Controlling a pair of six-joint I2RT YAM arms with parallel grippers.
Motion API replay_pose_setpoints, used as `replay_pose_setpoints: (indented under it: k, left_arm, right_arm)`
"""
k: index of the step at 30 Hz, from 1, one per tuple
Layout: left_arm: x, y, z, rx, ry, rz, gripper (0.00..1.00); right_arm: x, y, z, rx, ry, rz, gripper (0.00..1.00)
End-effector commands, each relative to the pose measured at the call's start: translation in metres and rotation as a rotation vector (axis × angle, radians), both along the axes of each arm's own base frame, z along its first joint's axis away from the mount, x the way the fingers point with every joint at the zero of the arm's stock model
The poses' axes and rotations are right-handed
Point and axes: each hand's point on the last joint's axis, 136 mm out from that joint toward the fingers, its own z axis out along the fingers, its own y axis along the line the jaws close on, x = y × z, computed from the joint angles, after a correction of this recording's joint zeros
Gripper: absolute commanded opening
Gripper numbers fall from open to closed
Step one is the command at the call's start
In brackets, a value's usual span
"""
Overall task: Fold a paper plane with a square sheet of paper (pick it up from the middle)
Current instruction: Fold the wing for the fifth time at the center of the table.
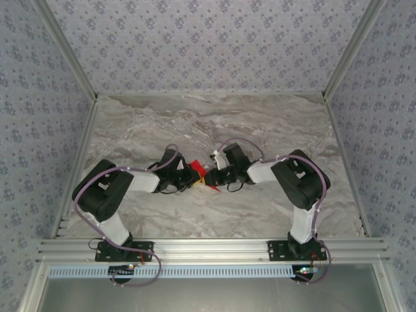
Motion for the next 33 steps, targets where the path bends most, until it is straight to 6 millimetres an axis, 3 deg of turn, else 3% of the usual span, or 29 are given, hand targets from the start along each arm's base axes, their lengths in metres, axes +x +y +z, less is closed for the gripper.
replay_pose_setpoints:
  k: [1,7,14,21,26,33]
  left_arm:
    - [0.000,0.006,-0.012,0.061,0.020,0.004,0.08]
    - [-0.001,0.006,-0.017,0.070,0.037,0.003,0.08]
    - [0.000,0.008,-0.018,0.073,0.045,0.006,0.08]
    - [0.000,0.007,-0.015,0.068,0.041,-0.002,0.08]
    - [0.006,0.003,0.002,0.031,-0.008,-0.023,0.09]
    - [0.003,-0.005,0.030,-0.046,-0.099,-0.058,0.12]
  right_arm:
    - [-0.012,-0.011,-0.001,-0.048,0.022,0.030,0.24]
    - [-0.020,-0.019,-0.001,-0.090,-0.034,0.094,0.29]
    - [-0.023,-0.024,-0.008,-0.130,-0.065,0.146,0.27]
    - [-0.024,-0.024,-0.014,-0.107,-0.034,0.139,0.08]
    - [-0.025,-0.024,-0.018,-0.084,0.030,0.121,0.01]
    - [-0.025,-0.027,-0.026,-0.080,0.096,0.085,0.00]
